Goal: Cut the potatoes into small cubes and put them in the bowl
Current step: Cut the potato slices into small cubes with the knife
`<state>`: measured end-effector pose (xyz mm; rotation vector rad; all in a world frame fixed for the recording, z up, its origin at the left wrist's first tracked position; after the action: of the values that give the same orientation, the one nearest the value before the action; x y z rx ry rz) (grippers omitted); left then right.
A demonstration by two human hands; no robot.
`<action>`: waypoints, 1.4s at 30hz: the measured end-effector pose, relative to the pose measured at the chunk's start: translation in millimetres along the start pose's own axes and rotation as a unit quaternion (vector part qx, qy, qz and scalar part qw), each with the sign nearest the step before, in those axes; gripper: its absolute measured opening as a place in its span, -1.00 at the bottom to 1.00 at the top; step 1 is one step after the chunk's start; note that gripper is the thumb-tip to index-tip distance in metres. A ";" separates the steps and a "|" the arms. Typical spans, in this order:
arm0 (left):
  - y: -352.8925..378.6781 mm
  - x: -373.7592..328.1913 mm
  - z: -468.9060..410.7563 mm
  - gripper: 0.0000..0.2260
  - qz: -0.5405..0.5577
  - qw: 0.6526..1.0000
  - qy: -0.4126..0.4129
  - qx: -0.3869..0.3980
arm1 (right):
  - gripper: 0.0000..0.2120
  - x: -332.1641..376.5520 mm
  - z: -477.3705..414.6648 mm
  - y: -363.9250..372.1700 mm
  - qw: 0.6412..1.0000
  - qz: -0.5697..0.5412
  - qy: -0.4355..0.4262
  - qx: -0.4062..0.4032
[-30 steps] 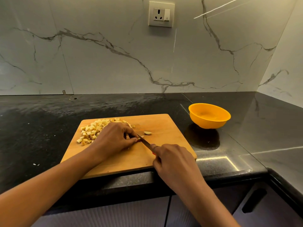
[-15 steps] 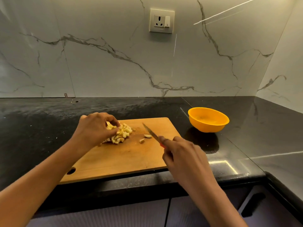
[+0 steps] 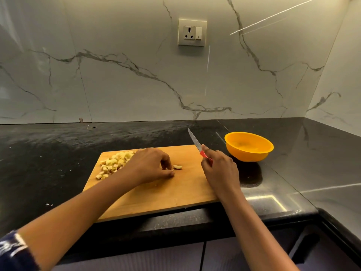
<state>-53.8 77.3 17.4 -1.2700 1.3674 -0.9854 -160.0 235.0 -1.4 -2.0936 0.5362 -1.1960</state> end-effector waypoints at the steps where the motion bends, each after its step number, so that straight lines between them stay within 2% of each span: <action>1: 2.7 0.2 -4.3 -0.85 0.023 1.000 -0.011 0.005 | -0.58 -0.8 0.9 0.1 1.000 0.004 -0.002 0.002; 4: -0.9 -0.1 -7.5 -0.92 0.076 0.996 -0.037 0.012 | -0.58 -2.7 2.0 0.3 1.000 0.010 -0.002 0.008; 8: -31.7 18.1 10.8 -0.89 -0.002 0.996 -0.065 -0.068 | -0.59 -3.0 5.6 -1.1 1.000 0.020 -0.005 0.019; 12: -45.2 32.3 23.1 -0.61 -0.099 0.989 -0.108 -0.010 | -0.59 0.3 10.4 -4.5 0.999 0.025 -0.012 0.020; 15: -37.8 18.6 12.2 -0.54 -0.091 0.995 -0.041 -0.028 | -0.59 1.6 15.8 -8.6 1.000 0.023 -0.009 0.018; 18: -20.2 3.1 -7.7 -0.59 -0.019 0.999 0.037 -0.002 | -0.58 0.9 26.4 -14.7 0.999 0.034 -0.008 0.025; 21: -2.5 -0.6 -22.1 -0.71 -0.007 0.998 0.059 0.028 | -0.58 -0.4 38.5 -21.6 0.998 0.037 -0.017 0.044; 24: 5.5 3.8 -26.3 -0.83 0.045 0.997 0.059 -0.006 | -0.58 -1.1 46.8 -27.1 0.998 0.037 -0.029 0.051; 28: 4.8 7.5 -30.9 -0.82 0.131 0.991 0.009 -0.040 | -0.58 -0.8 49.5 -30.5 0.997 0.036 -0.034 0.058; 32: 6.3 8.5 -34.5 -0.80 0.118 0.992 -0.007 -0.052 | -0.59 0.5 49.0 -32.7 0.996 0.043 -0.036 0.072; 42: 13.7 11.8 -26.0 -0.85 0.087 0.992 0.019 -0.093 | -0.58 10.2 41.6 -34.8 0.987 0.088 -0.046 0.128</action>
<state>-81.6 65.8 7.3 -1.2501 1.6001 -0.7793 -117.9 267.1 14.4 -1.8333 0.4854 -1.0059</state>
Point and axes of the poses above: each hand's wrist, its own z-axis away from the middle knuckle, its own y-axis out of the palm, x = y × z, the point moved 2 cm from there along -z, towards the middle knuckle, and after that the axes turned 15 degrees about y, right-handed, at the moved point
